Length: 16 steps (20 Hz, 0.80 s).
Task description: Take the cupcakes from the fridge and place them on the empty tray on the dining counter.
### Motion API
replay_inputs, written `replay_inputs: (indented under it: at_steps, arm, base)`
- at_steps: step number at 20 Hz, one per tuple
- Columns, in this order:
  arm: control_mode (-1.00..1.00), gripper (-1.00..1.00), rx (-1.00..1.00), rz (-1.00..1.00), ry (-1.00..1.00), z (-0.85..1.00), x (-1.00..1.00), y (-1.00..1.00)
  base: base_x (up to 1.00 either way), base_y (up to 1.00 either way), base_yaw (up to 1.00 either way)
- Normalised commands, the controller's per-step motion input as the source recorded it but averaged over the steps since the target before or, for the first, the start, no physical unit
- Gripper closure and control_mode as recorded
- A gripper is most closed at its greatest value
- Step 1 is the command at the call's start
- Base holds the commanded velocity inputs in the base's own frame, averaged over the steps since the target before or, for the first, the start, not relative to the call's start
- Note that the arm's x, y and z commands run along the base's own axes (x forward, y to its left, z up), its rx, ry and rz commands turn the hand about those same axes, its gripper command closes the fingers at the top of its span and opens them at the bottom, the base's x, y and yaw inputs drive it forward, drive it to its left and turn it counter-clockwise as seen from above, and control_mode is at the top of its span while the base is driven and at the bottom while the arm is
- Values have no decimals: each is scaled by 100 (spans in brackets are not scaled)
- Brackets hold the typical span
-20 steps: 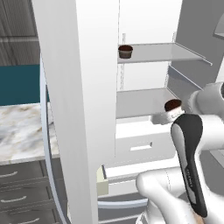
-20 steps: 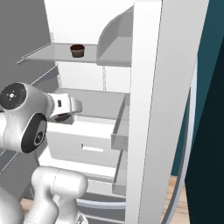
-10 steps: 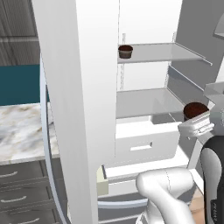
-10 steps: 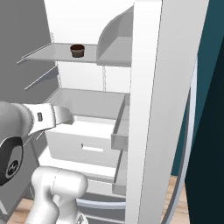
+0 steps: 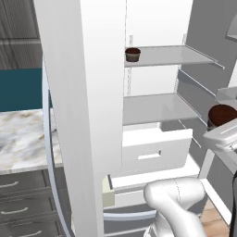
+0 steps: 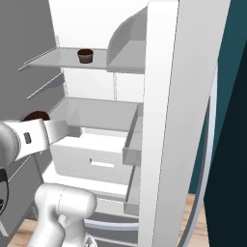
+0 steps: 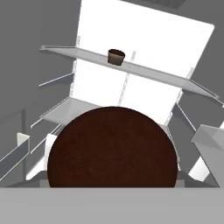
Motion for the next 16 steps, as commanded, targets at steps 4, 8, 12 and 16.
replay_inputs:
  at_steps: [4,8,12,16]
  arm:
    - [100,100,0,0,0,0,0,0]
    - [100,100,0,0,0,0,0,0]
    - [100,100,0,0,0,0,0,0]
    - [100,100,0,0,0,0,0,0]
  base:
    - [0,0,0]
    - [-10,0,0]
    - [-80,0,0]
    - [-94,0,0]
